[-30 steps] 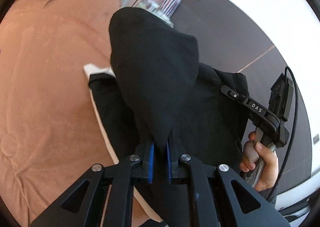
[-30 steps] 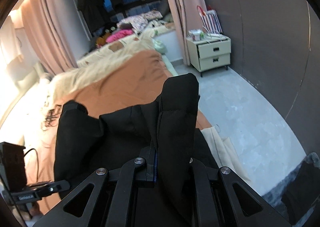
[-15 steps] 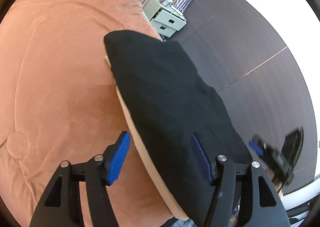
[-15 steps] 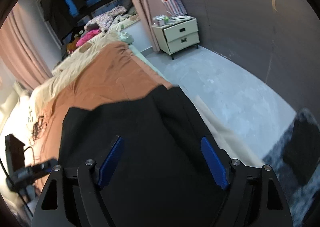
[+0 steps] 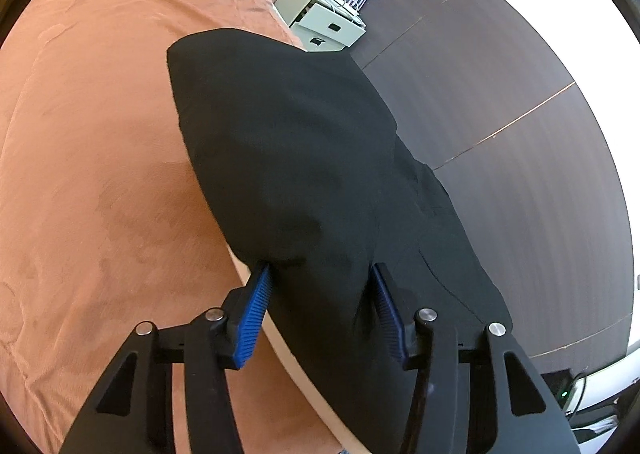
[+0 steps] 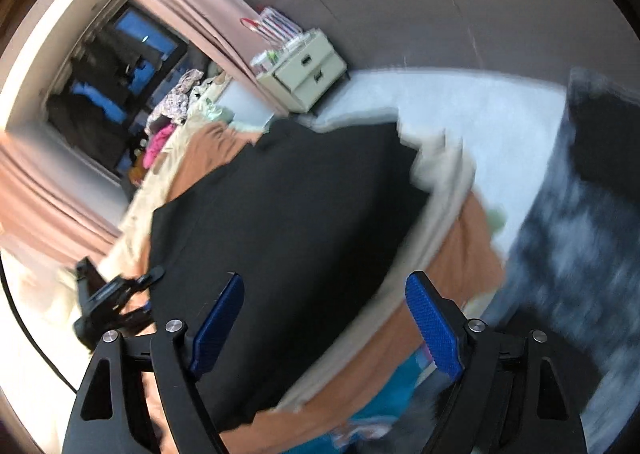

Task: Fold large clothes
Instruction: 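Lower the bundle onto the stack of folded clothes with both tools, then open both tools and release the bundle on the stack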

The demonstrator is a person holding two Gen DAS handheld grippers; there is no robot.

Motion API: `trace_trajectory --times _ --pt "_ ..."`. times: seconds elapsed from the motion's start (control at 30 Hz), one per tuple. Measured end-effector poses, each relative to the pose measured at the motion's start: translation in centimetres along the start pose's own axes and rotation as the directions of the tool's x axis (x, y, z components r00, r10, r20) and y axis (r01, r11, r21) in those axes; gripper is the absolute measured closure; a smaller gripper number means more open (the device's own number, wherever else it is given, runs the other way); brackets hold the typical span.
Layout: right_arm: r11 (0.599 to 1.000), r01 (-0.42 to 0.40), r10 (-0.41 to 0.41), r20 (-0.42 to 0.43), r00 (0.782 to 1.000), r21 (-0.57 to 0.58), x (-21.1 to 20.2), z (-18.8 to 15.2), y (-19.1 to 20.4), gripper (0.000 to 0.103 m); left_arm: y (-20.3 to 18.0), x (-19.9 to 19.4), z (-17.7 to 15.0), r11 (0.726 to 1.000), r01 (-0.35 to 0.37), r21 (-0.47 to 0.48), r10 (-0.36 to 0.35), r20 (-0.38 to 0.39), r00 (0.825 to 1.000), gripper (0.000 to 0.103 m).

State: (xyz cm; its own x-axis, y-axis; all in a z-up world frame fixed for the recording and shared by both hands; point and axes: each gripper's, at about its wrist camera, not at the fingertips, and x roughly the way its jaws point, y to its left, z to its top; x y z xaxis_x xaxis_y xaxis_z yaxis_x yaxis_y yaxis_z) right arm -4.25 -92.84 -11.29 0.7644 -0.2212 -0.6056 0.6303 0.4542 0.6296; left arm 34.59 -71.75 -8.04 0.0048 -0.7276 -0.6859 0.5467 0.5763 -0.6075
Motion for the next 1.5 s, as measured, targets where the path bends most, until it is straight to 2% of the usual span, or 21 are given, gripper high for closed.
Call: trace_trajectory --times 0.03,0.07,0.1,0.13,0.27,0.4,0.57,0.63,0.73,0.77,0.8,0.83,0.9,1.0,1.13,1.27,1.43,1.5 --pt "0.999 -0.035 0.036 -0.027 0.999 0.014 0.8 -0.5 -0.3 0.021 -0.2 0.2 0.2 1.0 -0.002 0.007 0.002 -0.001 1.0 0.054" --pt "0.997 -0.072 0.073 -0.047 0.996 0.017 1.4 -0.8 -0.4 0.033 -0.4 0.2 0.2 1.0 -0.004 0.02 0.004 0.001 1.0 0.054" --pt "0.993 -0.118 0.119 -0.062 0.991 0.022 2.2 -1.0 -0.2 0.049 -0.8 0.2 0.5 0.999 -0.006 0.039 0.006 0.003 1.0 0.055" --pt "0.99 -0.139 0.14 -0.067 0.988 0.024 2.7 -1.1 0.0 0.056 -1.2 0.3 0.9 0.998 -0.01 0.057 0.01 0.004 1.0 0.055" --pt "0.991 -0.129 0.128 -0.04 0.991 -0.021 3.3 -0.5 1.2 0.075 -1.6 1.4 2.4 0.996 -0.005 0.086 0.005 0.001 1.0 0.055" --pt "0.993 -0.113 0.113 -0.013 0.993 -0.013 3.9 0.4 1.3 0.082 -2.1 2.6 3.5 0.995 -0.017 0.101 0.017 0.004 1.0 0.055" --pt "0.999 -0.04 0.04 0.022 0.999 -0.024 4.5 0.7 2.1 0.082 -3.1 2.3 3.0 0.987 -0.093 0.133 0.091 0.023 0.996 0.055" --pt "0.999 -0.024 0.025 0.025 0.999 -0.028 4.1 0.2 2.4 0.081 -3.1 1.4 2.3 0.984 -0.117 0.131 0.116 0.016 0.993 0.055" --pt "0.999 0.005 -0.004 0.043 0.999 -0.032 3.4 -0.2 2.4 0.069 -2.9 -0.3 1.5 0.984 -0.111 0.139 0.113 -0.006 0.994 0.055" --pt "0.999 0.021 -0.02 0.049 0.999 -0.035 3.1 -0.2 2.5 0.061 -2.9 -1.1 1.4 0.983 -0.1 0.152 0.101 -0.001 0.995 0.054" --pt "0.999 0.04 -0.038 0.053 0.998 -0.035 2.7 -0.5 2.5 0.054 -2.9 -2.3 0.9 0.982 -0.094 0.166 0.093 0.015 0.996 0.049" --pt "0.998 0.046 -0.044 0.056 0.998 -0.035 2.3 -0.6 2.6 0.051 -2.7 -3.5 0.3 0.981 -0.093 0.173 0.089 0.028 0.996 0.045" --pt "0.998 0.056 -0.053 0.06 0.997 -0.041 1.3 -1.1 2.9 0.04 -2.6 -5.4 -0.5 0.981 -0.09 0.174 0.084 0.043 0.996 0.03" --pt "0.993 0.1 -0.095 0.077 0.992 -0.056 -0.3 -1.6 3.6 0.025 -2.8 -8.0 -1.8 0.978 -0.079 0.193 0.072 0.044 0.996 0.028" --pt "0.991 0.121 -0.115 0.091 0.989 -0.065 -2.5 -2.2 4.2 0.023 -3.2 -11.1 -3.2 0.971 -0.078 0.225 0.068 0.054 0.996 0.027" --pt "0.987 0.134 -0.124 0.109 0.986 -0.09 -4.3 -2.8 6.0 0.011 -2.8 -14.4 -3.9 0.969 -0.079 0.234 0.061 0.082 0.995 0.026" --pt "0.983 0.15 -0.135 0.138 0.981 -0.105 -6.9 -4.6 9.1 0.008 -1.8 -18.9 -4.3 0.967 -0.079 0.241 0.052 0.119 0.992 0.025" --pt "0.981 0.154 -0.135 0.148 0.98 -0.121 -7.7 -5.4 10.3 0.0 -1.3 -20.8 -5.0 0.963 -0.089 0.255 0.053 0.144 0.988 0.024"
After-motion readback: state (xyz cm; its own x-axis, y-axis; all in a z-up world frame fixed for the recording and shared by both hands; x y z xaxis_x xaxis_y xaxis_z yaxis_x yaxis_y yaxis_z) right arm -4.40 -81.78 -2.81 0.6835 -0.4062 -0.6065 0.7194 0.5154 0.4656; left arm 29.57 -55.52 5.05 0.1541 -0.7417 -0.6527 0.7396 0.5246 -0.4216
